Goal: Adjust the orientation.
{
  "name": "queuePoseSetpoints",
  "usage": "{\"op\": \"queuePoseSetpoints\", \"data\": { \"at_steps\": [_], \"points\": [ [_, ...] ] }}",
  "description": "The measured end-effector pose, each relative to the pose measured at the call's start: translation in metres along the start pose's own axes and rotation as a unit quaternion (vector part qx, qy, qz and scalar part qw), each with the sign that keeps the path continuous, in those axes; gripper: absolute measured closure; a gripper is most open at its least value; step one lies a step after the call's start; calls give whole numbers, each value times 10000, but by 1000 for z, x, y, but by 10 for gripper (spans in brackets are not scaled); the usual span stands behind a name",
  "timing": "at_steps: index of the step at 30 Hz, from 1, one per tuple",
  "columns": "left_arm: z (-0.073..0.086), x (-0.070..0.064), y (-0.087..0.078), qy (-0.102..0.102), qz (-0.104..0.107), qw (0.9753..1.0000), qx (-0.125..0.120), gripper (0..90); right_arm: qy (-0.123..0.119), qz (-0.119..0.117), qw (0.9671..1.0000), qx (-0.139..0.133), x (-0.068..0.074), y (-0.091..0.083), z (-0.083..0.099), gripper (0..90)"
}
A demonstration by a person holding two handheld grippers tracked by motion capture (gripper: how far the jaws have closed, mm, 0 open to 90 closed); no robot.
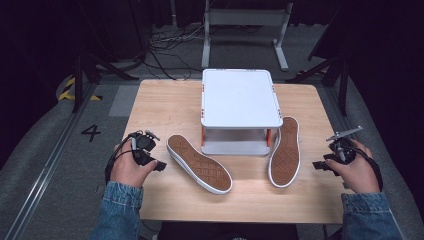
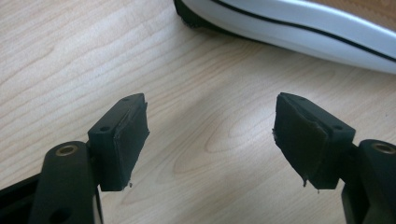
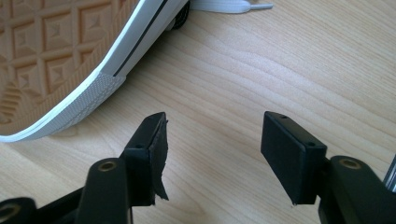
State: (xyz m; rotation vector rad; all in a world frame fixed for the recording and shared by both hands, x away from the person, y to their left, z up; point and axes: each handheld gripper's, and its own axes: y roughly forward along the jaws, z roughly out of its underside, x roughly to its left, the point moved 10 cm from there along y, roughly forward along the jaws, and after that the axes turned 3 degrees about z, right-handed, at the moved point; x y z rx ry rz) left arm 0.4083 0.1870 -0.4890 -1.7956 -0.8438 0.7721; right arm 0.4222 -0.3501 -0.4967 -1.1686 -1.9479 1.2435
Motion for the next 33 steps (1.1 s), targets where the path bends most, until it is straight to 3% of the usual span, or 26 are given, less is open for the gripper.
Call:
{"op": "queuePoseSetpoints", "data": {
  "at_steps": [9,11,12,15,16,20,21,23,28,33],
  "points": [
    [-3,-4,-6,172,5,9999,5,274,-46,-86,9999,34,6,-4,1,442],
    [-10,-7,-6,157,-71,9997,-143,281,-56,-117,9999,71,8,-3,2,444],
    [-12,-11,-8,211,-8,9996,-180,288,-58,-110,9999,75,8,-2,3,445],
    [-20,-23,-11,468,111,9987,-190,400,-136,-90,9998,97,11,-3,6,466],
    [-23,-29,-12,573,216,9979,-198,480,-172,-102,9997,127,11,-4,7,468],
    [-38,-59,-14,1049,717,9914,-324,724,-67,-191,9997,143,15,-5,13,485],
    [-42,-65,-13,1168,799,9893,-346,749,-19,-274,9995,121,18,-5,14,489],
    [-48,-74,-9,1301,824,9876,-309,817,-22,-382,9992,120,22,-5,16,491],
    [-53,-85,6,1428,795,9864,-185,876,12,-349,9994,88,24,-8,17,499],
    [-40,-86,12,1393,814,9867,174,856,32,-341,9993,115,22,-6,20,498]
  ]
}}
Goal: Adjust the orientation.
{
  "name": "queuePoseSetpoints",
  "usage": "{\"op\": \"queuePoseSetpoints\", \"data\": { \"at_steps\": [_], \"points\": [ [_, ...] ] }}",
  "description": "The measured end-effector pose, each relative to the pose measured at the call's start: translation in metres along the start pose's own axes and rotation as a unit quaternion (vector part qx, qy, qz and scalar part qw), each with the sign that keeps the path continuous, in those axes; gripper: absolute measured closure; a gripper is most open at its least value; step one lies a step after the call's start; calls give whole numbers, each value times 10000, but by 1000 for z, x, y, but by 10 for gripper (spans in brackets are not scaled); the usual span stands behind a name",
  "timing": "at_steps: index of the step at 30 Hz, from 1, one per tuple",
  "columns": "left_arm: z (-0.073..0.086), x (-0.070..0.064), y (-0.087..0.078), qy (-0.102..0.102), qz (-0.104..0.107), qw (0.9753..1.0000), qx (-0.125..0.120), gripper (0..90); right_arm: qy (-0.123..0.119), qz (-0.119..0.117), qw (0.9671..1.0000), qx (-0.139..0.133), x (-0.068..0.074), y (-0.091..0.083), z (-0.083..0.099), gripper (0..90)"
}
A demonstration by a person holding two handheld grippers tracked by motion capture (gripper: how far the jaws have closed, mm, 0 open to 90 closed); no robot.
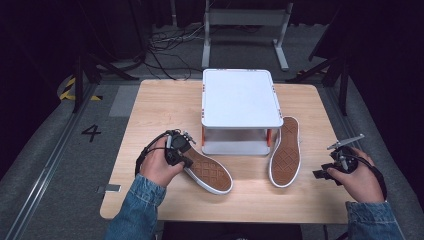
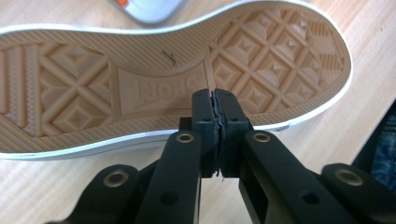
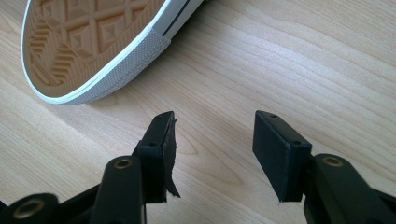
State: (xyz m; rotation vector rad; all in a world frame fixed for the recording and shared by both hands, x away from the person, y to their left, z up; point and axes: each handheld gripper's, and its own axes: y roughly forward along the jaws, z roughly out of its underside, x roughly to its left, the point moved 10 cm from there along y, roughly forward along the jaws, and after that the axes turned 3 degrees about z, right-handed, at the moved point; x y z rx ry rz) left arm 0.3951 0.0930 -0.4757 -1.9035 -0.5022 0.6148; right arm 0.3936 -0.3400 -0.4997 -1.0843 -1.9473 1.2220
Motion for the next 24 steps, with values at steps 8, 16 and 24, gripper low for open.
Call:
{"op": "queuePoseSetpoints", "data": {
  "at_steps": [8,16,24],
  "points": [
    [48,-3,18,-142,46,9922,1241,784,-94,-14,9999,-33,1,2,-10,479],
    [57,-9,19,-305,406,9922,1141,634,-275,-81,9996,-5,8,10,-22,460],
    [35,-4,-13,-76,-172,9987,464,333,-62,-10,10000,-45,2,6,-19,452]
  ]
}}
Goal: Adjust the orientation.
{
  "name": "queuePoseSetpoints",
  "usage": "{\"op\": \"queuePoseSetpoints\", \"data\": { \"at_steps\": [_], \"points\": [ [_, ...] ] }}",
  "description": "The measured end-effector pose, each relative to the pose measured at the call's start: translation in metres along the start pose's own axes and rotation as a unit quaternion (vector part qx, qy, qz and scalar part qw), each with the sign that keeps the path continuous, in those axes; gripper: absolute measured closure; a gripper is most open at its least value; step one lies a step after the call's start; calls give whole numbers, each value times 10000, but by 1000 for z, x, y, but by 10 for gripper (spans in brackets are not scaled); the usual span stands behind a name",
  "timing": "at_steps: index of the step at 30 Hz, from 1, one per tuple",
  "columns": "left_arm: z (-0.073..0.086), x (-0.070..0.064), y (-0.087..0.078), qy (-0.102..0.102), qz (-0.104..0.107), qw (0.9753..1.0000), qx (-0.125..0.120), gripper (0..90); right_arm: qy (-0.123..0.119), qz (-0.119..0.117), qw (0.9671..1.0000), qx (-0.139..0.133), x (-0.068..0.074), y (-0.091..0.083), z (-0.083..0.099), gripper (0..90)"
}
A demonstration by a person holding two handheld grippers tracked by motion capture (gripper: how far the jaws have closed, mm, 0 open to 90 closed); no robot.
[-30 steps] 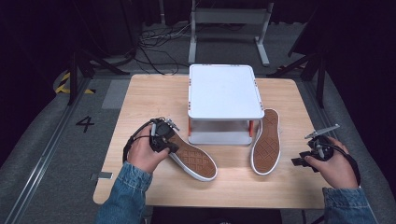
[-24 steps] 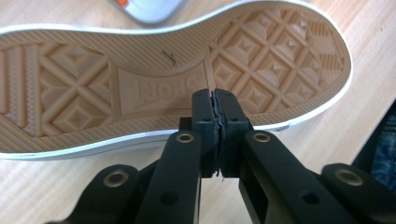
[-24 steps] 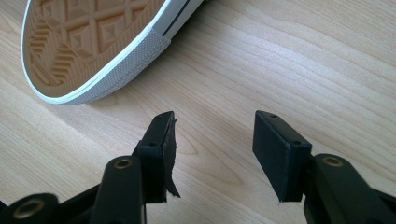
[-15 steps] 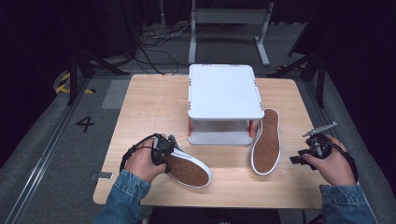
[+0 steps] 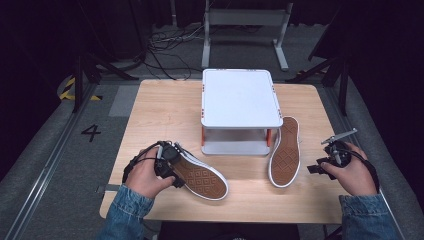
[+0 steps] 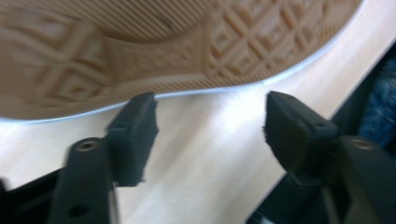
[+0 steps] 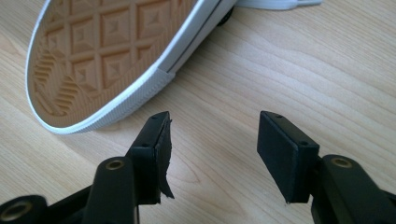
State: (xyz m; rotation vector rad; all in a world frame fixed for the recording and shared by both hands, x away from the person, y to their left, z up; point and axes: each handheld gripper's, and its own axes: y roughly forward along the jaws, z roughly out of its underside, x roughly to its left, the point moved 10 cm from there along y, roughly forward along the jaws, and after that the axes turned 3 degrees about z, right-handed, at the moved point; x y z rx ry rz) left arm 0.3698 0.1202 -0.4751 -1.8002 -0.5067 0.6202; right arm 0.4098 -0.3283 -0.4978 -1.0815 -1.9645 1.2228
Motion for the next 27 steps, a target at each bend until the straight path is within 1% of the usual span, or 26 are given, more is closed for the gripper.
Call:
{"op": "queuePoseSetpoints", "data": {
  "at_steps": [2,3,4,5,6,8,9,10,11,12,13,16,17,18,19,20,22,23,24,25,26,27],
  "points": [
    [-10,5,-5,89,-182,9996,-206,305,11,5,10000,12,0,0,3,451],
    [-15,7,-6,164,-287,9991,-265,284,4,5,10000,29,0,0,4,448],
    [-19,7,-6,233,-318,9988,-291,277,17,8,10000,21,1,0,6,444],
    [-25,8,-5,370,-383,9980,-351,271,18,16,10000,38,1,0,7,441],
    [-31,9,-4,539,-403,9971,-359,259,-4,22,10000,36,1,0,9,437],
    [-38,10,0,727,-420,9958,-361,249,11,27,10000,16,1,-1,14,430],
    [-44,11,2,783,-419,9954,-371,247,30,33,10000,25,1,-2,16,430],
    [-47,11,3,772,-390,9955,-376,245,75,58,9999,36,0,-2,20,427],
    [-53,11,6,758,-320,9956,-447,244,97,72,9999,36,-1,-2,22,424],
    [-57,10,8,796,-271,9954,-452,236,143,93,9998,43,-2,-3,26,422],
    [-59,8,10,832,-183,9954,-438,233,160,104,9998,61,-3,-4,29,421],
    [-61,5,13,966,-68,9947,-337,234,205,127,9997,58,-4,-5,36,414],
    [-62,4,15,1022,11,9943,-296,221,190,137,9997,47,-5,-5,38,411],
    [-62,3,17,1103,77,9935,-284,210,178,140,9997,45,-5,-6,40,408],
    [-61,3,20,1214,138,9923,-188,214,179,152,9997,40,-6,-6,40,406],
    [-59,3,22,1249,128,9920,-123,225,182,160,9997,52,-6,-6,41,406],
    [-57,3,24,1252,111,9921,-53,191,173,166,9997,69,-6,-5,41,406],
    [-55,1,26,1409,103,9900,25,159,154,157,9997,81,-5,-5,41,404],
    [-55,1,26,1409,103,9900,25,121,154,157,9997,81,-5,-5,41,404],
    [-54,-2,32,1614,100,9868,104,60,75,134,9999,64,-2,-2,38,397],
    [-53,-4,34,1751,56,9843,197,17,72,111,9999,74,0,-1,37,395],
    [-53,-4,34,1751,56,9843,197,2,24,106,9999,75,1,1,36,391]
  ]
}}
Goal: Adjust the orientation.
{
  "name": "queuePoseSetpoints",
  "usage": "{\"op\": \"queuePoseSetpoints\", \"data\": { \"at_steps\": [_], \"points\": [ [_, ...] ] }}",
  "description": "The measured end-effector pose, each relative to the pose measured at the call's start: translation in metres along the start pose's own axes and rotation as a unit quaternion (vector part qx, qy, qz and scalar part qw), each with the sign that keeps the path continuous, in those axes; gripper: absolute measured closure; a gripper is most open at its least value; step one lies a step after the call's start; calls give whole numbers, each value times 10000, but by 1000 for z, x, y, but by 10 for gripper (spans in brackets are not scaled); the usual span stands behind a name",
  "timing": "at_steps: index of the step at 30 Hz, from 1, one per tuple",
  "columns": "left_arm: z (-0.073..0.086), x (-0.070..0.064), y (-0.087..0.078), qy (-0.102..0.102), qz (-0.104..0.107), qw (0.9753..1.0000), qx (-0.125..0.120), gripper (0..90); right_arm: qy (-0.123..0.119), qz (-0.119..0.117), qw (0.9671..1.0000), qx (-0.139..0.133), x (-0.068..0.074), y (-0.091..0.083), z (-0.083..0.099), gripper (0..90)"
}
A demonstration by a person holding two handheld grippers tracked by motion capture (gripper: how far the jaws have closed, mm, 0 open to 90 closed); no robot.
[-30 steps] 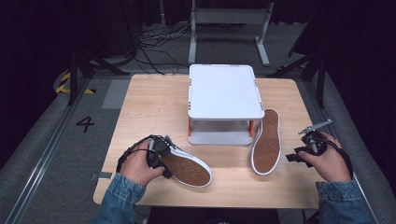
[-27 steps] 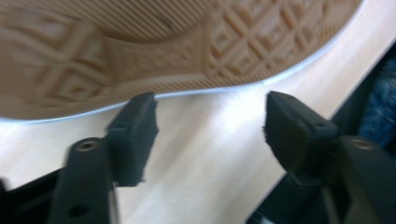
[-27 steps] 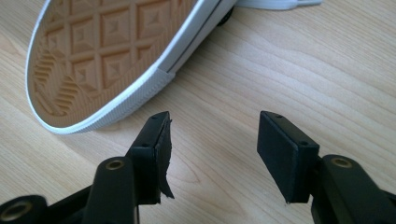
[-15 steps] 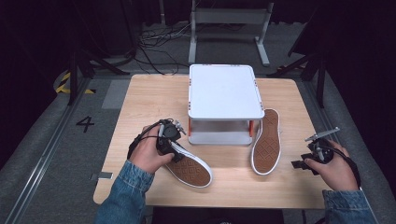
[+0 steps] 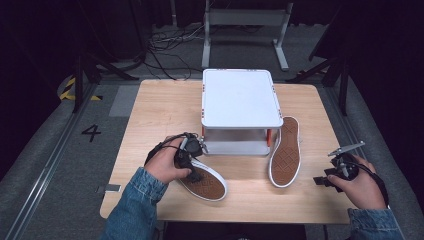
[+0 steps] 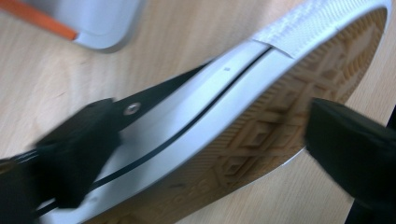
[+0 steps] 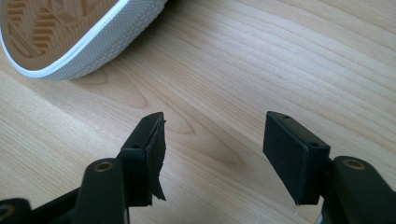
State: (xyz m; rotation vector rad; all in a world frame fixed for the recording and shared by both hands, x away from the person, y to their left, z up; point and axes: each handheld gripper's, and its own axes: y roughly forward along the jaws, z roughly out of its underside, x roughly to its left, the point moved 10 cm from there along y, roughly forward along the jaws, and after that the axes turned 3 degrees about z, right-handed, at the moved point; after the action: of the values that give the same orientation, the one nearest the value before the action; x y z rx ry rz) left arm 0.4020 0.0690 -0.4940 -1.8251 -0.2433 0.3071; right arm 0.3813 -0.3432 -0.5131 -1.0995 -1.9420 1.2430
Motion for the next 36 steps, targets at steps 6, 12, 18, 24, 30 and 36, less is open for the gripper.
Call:
{"op": "queuePoseSetpoints", "data": {
  "at_steps": [6,12,18,24,30,36],
  "points": [
    [-10,3,9,142,-294,9995,25,2,-180,-79,9998,32,9,7,-6,380],
    [-15,6,6,34,-33,10000,-43,87,-243,-112,9996,11,11,8,-6,373],
    [-15,13,14,-100,279,9995,-75,0,-309,-140,9994,47,13,12,-3,365],
    [-8,9,12,-133,413,9989,-193,26,-321,-171,9993,39,16,11,-1,365],
    [-1,-7,-1,-104,257,9995,134,279,-345,-208,9992,13,18,10,-4,370],
    [5,-11,-5,-123,172,9997,99,338,-438,-245,9987,-33,21,10,-10,385]
  ]
}}
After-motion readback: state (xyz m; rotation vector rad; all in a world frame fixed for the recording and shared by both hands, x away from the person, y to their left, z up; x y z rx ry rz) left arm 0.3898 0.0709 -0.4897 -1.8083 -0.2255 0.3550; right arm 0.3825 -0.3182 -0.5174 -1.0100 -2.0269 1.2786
